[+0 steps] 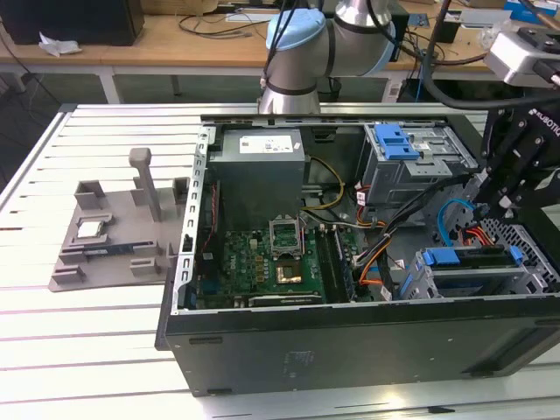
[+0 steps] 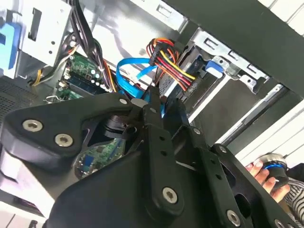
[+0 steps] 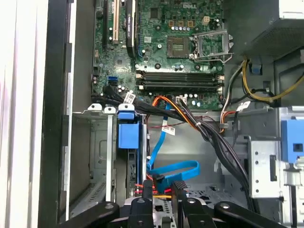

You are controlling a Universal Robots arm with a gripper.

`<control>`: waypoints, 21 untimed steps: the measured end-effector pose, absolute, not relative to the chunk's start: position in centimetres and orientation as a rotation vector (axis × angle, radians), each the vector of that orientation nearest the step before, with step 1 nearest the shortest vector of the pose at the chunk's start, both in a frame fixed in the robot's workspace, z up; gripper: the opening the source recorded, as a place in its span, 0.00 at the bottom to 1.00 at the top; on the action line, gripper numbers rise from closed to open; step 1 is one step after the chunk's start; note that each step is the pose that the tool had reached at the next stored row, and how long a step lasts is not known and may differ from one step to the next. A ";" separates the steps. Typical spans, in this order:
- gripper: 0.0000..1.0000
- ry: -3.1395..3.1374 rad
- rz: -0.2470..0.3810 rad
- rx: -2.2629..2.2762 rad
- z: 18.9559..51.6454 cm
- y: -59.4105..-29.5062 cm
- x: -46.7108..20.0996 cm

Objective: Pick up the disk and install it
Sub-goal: 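Insert the second disk wire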

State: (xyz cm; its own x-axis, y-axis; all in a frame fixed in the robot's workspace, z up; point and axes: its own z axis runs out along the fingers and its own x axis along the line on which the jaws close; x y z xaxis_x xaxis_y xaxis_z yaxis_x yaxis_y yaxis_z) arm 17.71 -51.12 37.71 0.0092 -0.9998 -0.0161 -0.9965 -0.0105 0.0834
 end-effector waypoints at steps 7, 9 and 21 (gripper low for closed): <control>0.30 -2.131 -0.107 2.238 37.1 -51.3 17.4; 0.22 -2.126 -0.107 2.242 37.1 -51.3 17.4; 0.16 -2.119 -0.105 2.247 35.5 -53.2 17.2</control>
